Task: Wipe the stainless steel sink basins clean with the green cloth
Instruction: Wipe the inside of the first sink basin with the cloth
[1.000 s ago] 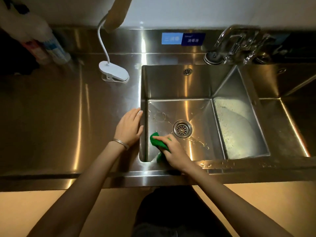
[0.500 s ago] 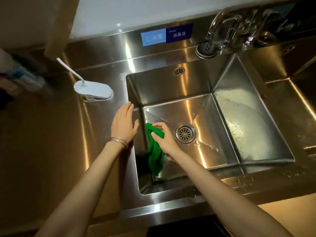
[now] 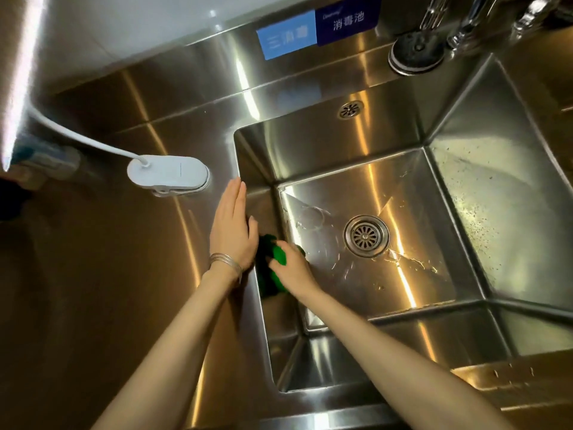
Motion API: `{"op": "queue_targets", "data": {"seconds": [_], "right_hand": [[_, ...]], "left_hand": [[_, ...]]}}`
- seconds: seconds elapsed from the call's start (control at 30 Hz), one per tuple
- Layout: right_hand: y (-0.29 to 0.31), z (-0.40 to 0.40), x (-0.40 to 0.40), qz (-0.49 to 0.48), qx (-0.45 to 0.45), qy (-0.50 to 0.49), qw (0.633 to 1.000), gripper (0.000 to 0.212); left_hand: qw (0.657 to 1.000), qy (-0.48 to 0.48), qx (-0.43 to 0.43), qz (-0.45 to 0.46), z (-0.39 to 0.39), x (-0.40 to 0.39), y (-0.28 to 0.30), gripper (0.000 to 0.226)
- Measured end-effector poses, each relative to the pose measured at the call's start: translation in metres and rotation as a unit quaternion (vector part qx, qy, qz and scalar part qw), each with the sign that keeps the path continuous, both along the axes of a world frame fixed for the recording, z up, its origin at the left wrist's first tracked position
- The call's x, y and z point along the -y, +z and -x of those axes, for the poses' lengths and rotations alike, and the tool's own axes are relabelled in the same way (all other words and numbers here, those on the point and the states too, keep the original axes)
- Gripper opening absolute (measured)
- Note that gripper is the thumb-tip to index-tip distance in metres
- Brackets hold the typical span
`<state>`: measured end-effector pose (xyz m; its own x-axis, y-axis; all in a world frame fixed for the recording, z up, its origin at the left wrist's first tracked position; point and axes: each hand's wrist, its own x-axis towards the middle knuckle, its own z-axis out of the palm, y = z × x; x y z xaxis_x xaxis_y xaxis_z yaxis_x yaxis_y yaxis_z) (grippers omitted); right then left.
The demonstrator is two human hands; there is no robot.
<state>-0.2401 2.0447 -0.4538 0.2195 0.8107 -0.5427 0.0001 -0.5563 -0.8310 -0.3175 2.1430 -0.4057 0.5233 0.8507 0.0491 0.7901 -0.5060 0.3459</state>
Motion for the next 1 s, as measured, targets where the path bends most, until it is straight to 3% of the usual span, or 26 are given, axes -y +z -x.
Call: {"op": "queue_targets", "data": {"seconds": [0.07, 0.23, 0.4, 0.47, 0.6, 0.73, 0.87, 1.0], "right_hand": [[0.001, -0.003, -0.001, -0.026, -0.002, 0.018, 1.0, 0.05], [0.004, -0.017, -0.07, -0.126, -0.011, -0.08, 0.989, 0.043], [-0.052, -0.015, -0.089, -0.032, -0.019, -0.078, 0.996, 0.044], [-0.049, -0.016, -0.077, -0.01, -0.038, -0.066, 0.997, 0.044], [-0.008, -0.023, -0.062, -0.128, -0.071, -0.05, 0.988, 0.048], [0.002, -0.034, -0.093, -0.236, -0.097, -0.111, 0.961, 0.038], [-0.034, -0.032, -0.139, -0.184, -0.054, -0.192, 0.962, 0.029], [-0.074, -0.035, -0.165, -0.037, -0.045, -0.18, 0.982, 0.03]], "left_hand": [[1.0, 0.0, 0.009, 0.002, 0.0, 0.0, 0.001, 0.06], [1.0, -0.002, 0.015, 0.005, -0.003, 0.0, 0.002, 0.057], [1.0, 0.0, -0.013, 0.004, -0.003, -0.001, 0.001, 0.061], [1.0, 0.004, -0.016, 0.012, -0.003, -0.001, 0.002, 0.061], [1.0, 0.007, 0.001, 0.015, -0.003, 0.0, 0.005, 0.059], [1.0, 0.011, 0.022, 0.015, -0.005, 0.001, 0.005, 0.056], [1.0, 0.01, 0.004, 0.004, -0.005, 0.0, 0.003, 0.058], [1.0, 0.015, -0.011, -0.007, -0.005, -0.001, 0.001, 0.058]]}}
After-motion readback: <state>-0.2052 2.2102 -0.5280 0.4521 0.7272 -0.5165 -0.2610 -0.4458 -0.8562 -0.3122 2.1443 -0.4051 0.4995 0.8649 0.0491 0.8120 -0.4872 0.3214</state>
